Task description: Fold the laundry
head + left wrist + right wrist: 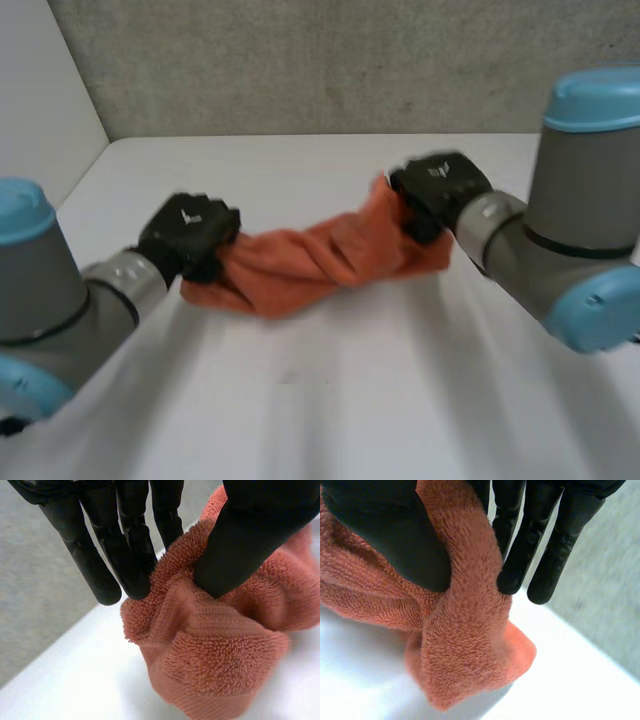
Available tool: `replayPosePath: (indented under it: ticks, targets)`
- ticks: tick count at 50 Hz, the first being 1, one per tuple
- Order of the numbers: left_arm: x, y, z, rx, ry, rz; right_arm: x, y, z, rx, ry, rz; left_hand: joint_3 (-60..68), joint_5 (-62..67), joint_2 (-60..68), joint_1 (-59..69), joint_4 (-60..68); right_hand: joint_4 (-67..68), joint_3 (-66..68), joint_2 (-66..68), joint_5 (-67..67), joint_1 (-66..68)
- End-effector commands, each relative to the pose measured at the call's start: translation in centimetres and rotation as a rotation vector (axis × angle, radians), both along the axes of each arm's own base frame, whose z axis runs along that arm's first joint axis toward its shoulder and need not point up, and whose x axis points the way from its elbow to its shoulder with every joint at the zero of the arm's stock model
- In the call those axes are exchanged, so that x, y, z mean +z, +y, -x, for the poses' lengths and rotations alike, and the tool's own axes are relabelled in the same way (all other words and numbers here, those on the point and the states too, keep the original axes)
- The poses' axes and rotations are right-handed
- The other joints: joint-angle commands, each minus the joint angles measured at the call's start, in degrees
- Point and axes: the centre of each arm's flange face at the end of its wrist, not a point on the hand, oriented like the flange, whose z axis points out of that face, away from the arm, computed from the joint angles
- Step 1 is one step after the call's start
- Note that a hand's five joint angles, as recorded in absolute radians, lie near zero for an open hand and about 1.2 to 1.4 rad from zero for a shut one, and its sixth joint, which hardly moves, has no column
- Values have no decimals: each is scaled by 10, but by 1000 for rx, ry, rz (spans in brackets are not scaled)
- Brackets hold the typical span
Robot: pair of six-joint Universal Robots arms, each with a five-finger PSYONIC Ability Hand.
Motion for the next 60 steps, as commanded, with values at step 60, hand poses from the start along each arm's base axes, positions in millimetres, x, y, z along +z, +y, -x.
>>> replayPosePath:
  ticks: [60]
  targets:
    - [9, -31, 37, -12, -63, 45, -64, 5, 10, 467, 550, 374, 116, 174, 119, 192, 117, 120, 125, 136, 149, 259]
